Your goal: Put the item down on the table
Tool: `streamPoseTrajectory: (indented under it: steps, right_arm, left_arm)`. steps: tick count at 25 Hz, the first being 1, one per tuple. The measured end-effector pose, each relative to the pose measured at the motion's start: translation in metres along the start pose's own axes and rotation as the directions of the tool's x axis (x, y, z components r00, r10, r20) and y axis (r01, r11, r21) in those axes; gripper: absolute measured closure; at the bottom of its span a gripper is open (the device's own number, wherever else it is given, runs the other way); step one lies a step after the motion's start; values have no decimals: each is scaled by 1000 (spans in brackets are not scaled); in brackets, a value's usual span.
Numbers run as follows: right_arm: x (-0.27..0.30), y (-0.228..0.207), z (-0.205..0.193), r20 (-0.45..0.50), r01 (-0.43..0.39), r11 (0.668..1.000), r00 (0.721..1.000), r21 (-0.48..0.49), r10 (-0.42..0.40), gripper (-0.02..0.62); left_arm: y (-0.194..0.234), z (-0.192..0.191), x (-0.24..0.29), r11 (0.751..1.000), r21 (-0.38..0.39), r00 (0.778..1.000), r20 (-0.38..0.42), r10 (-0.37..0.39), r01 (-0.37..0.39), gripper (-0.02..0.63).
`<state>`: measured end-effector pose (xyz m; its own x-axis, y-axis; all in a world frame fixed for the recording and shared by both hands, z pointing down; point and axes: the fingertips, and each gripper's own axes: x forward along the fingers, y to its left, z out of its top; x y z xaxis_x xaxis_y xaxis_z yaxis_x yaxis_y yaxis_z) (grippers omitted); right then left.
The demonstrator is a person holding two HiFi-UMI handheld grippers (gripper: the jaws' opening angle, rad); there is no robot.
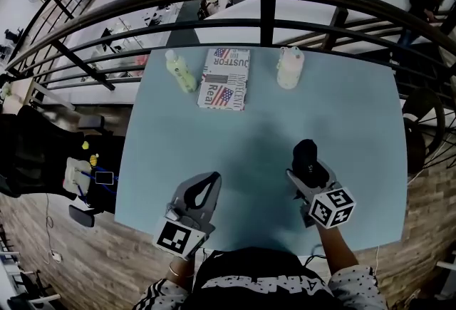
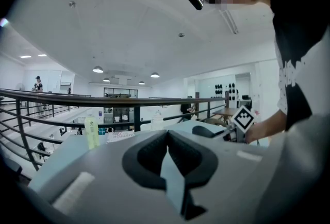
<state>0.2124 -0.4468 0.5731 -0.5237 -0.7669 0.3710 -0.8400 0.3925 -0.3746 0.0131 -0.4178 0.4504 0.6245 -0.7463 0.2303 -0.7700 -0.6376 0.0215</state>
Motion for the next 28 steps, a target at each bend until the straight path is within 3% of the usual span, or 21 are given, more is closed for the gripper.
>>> streamPoseTrajectory:
  steps: [28]
  right_arm:
    - [25,-21,-45,-171,70,995,982,-64,-80,225]
  left_arm:
    - [20,-7,0,1000,-18,1000,-15,24,-24,606]
